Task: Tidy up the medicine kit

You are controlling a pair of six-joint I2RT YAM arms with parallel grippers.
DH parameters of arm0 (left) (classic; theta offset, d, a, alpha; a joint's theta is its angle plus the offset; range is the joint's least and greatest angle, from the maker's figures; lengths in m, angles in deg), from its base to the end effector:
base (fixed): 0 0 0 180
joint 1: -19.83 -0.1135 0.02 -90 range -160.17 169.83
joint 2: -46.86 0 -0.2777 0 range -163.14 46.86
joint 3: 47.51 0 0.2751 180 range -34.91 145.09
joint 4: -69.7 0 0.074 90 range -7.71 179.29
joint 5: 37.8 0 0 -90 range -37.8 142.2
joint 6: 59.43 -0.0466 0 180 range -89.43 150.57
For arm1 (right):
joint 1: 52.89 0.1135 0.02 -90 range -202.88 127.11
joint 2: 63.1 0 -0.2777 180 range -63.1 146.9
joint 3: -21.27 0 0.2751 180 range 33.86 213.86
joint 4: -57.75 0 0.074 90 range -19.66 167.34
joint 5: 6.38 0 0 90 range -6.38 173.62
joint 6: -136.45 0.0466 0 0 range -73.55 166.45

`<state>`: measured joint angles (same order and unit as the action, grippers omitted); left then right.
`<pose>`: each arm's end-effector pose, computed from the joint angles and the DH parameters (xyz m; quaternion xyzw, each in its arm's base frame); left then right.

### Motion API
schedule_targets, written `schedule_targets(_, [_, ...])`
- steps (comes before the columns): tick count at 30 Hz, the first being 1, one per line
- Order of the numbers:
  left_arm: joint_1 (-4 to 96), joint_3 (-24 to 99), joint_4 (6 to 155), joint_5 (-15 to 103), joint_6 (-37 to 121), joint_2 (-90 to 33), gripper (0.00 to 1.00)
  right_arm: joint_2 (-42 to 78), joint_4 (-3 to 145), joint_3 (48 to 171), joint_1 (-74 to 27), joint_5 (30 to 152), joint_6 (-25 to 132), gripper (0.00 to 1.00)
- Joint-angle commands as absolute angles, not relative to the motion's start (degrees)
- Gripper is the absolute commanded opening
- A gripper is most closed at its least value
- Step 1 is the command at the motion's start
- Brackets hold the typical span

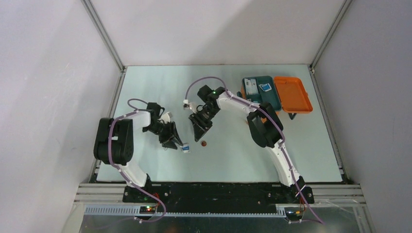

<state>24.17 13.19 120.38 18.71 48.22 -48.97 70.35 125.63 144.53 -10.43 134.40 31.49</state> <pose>0.2787 -0.0469 0.1189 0.1004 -0.9517 0.2893 0.0205 0.3468 0.3663 0.1652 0.4707 -0.7667 -0.4365 0.0102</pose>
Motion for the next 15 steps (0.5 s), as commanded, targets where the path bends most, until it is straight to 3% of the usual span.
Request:
schedule_targets(1, [26.1, 16.1, 118.9, 22.2, 48.6, -52.0, 0.44, 65.2, 124.5, 144.4, -11.5, 132.9, 31.8, 0.50])
schedule_targets(8, [28.8, 20.0, 125.1, 31.7, 47.7, -55.8, 0.30, 64.2, 124.4, 144.5, -14.0, 132.3, 32.0, 0.50])
schedule_targets(12, [30.5, 21.6, 126.1, 31.0, 45.5, -58.4, 0.26, 63.1, 124.5, 144.7, -15.4, 130.9, 31.0, 0.50])
schedule_targets(15, [30.7, 25.5, 127.2, 29.7, 43.5, -61.1, 0.18, 62.3, 125.4, 145.5, -16.2, 129.2, 29.8, 0.50])
